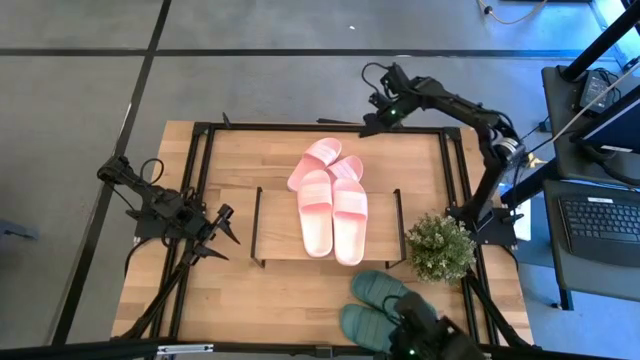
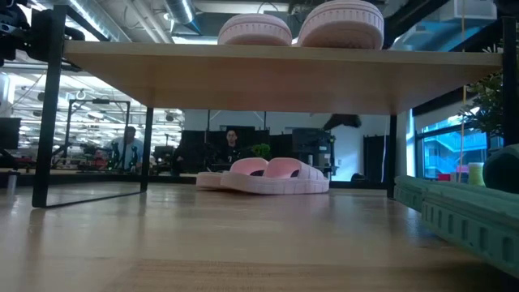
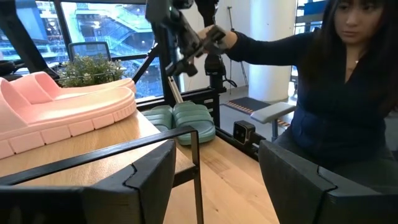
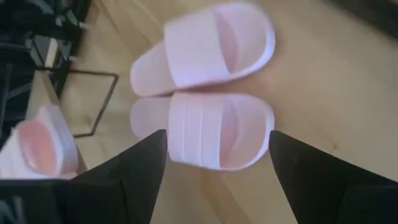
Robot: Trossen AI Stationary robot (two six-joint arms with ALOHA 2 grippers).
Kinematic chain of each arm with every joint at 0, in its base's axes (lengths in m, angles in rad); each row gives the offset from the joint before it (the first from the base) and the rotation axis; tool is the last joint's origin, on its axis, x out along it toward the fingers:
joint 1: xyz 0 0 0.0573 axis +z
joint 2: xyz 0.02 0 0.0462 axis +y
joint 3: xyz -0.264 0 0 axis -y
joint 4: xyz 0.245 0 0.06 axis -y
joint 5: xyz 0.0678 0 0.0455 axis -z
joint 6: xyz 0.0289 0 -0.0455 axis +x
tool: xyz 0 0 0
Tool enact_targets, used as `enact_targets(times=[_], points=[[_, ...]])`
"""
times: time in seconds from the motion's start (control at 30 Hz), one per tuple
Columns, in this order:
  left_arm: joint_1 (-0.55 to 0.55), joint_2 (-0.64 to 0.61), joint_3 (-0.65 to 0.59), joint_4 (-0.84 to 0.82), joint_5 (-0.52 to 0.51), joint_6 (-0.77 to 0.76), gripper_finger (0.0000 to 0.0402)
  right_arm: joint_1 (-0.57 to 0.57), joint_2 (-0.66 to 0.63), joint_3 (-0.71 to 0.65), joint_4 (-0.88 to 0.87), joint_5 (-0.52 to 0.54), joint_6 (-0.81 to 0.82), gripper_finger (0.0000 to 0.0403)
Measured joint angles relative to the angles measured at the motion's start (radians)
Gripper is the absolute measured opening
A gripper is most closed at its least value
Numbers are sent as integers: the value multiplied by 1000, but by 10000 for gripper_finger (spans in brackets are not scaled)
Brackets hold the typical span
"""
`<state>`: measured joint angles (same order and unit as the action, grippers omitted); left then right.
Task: Pick and place slides into the shelf
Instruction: Put the pink slipper under the shelf
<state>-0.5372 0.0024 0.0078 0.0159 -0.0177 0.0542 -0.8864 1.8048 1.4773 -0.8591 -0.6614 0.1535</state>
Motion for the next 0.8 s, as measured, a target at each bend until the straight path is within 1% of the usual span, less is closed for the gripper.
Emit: enact_targets(times=[0.13, 0.33, 0.47, 0.63, 0.8], points=[[0, 0, 0, 0, 0, 1, 221, 13, 42, 0, -20, -5, -10, 282], [0, 0, 0, 0, 0, 1, 221, 63, 62, 0, -13, 0, -30, 282], [0, 0, 0, 0, 0, 1, 221, 99, 62, 0, 27, 60, 8, 282], [0, 0, 0, 0, 0, 9, 221, 145, 62, 0, 50, 220, 57, 282], [0, 0, 0, -2, 0, 9, 221, 166, 60, -24, 55, 221, 105, 282]])
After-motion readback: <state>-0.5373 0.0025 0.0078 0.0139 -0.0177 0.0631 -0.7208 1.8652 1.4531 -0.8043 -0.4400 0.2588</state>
